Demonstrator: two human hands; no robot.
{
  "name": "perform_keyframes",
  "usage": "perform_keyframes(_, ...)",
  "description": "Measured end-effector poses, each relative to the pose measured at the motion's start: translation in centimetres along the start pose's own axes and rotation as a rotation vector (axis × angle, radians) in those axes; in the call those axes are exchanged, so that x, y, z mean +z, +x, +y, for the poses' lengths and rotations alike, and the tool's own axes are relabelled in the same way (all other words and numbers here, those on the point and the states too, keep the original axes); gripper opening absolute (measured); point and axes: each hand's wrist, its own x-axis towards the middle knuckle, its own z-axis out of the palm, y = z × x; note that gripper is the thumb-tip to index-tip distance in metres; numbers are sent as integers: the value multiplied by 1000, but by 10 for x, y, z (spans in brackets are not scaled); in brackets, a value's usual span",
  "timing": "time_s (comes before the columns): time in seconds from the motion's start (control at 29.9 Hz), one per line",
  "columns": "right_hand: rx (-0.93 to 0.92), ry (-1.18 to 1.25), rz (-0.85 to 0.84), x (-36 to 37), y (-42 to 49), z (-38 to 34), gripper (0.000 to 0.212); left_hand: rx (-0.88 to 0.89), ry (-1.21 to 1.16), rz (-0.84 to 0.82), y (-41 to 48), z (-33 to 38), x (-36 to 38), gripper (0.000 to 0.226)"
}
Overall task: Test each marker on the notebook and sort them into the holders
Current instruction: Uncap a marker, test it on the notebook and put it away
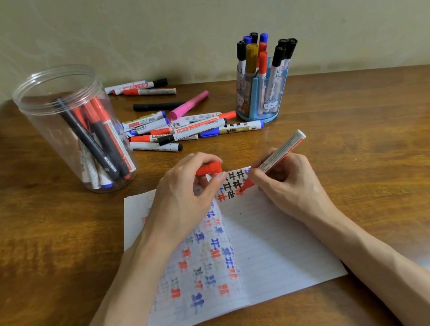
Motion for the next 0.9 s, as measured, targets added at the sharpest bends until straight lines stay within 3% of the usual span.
perform_keyframes(0.3, 73, 364, 63, -11, 0, -10, 7, -25, -90, -23, 1, 3, -2, 41)
perform_keyframes(0.64, 43, 393, -13, -10, -1, -10, 1, 1, -108, -23, 2, 6, -3, 29)
perform_keyframes(0.77, -6, 411, -94, -9, -3, -10, 14, 22, -121, -37, 2, 10, -5, 28)
perform_keyframes(0.9, 56, 410, -187, -12, -3, -11, 22, 19, -114, -38, 2, 11, -5, 35)
